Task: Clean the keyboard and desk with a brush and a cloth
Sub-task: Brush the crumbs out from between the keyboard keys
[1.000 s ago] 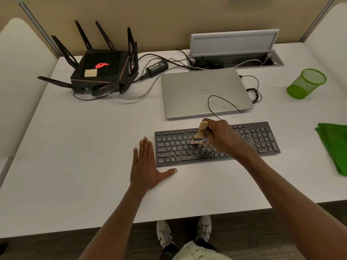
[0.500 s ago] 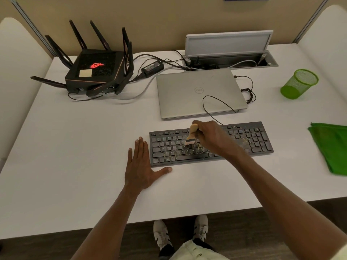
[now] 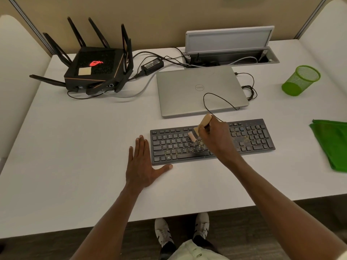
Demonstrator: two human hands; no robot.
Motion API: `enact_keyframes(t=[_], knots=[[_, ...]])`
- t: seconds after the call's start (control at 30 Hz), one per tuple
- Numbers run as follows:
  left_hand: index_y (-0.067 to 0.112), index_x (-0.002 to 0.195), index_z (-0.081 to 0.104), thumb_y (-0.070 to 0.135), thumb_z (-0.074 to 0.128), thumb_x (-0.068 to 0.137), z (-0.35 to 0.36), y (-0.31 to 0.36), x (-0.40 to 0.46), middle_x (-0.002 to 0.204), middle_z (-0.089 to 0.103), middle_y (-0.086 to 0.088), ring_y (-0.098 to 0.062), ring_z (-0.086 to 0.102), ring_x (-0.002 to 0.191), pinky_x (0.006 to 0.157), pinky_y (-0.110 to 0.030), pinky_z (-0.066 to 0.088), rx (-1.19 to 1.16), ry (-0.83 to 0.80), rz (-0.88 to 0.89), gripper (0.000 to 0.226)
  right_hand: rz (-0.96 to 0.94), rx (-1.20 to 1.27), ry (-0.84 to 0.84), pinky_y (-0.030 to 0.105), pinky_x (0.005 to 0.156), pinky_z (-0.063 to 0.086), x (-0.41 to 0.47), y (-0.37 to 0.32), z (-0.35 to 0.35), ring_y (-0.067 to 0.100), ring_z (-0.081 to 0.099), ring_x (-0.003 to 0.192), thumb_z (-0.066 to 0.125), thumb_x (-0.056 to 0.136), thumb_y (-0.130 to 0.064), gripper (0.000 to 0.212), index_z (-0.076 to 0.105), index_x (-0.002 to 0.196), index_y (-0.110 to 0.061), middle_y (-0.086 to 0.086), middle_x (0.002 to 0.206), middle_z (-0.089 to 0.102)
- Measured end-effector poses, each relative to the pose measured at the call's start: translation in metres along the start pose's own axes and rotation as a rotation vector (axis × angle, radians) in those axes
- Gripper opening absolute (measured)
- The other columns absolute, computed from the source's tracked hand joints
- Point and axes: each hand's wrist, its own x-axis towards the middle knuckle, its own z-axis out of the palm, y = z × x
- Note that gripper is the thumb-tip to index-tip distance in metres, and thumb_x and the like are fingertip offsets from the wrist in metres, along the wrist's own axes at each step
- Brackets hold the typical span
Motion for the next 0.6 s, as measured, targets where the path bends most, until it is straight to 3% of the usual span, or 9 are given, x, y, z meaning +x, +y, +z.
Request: enact_keyframes(t=[0.3, 0.6], knots=[[0.003, 0.162, 0.003, 0.104, 0.027, 0.07, 0.001, 0.0, -0.001, 0.17, -0.01, -0.011, -0.021, -0.011, 0.157, 0.128, -0.045, -0.001, -0.02, 0.019, 0.006, 0.139, 0.103, 0.022, 0.035, 0.011, 0.045, 0.039, -0.009, 0.007, 0.006, 0.002, 0.057, 0.054, 0.055, 0.096, -0.017, 0.012, 0.058, 0.087, -0.009, -0.004, 0.066, 0.061], [0.003, 0.162, 0.002, 0.105, 0.023, 0.069, 0.001, -0.001, -0.001, 0.17, -0.011, -0.01, -0.02, -0.013, 0.157, 0.128, -0.045, -0.003, -0.018, 0.014, 0.006, 0.14, 0.046, -0.044, -0.006, 0.013, 0.045, 0.039, -0.018, 0.009, 0.004, 0.004, 0.056, 0.051, 0.056, 0.095, -0.014, 0.016, 0.056, 0.079, -0.012, -0.004, 0.061, 0.06]])
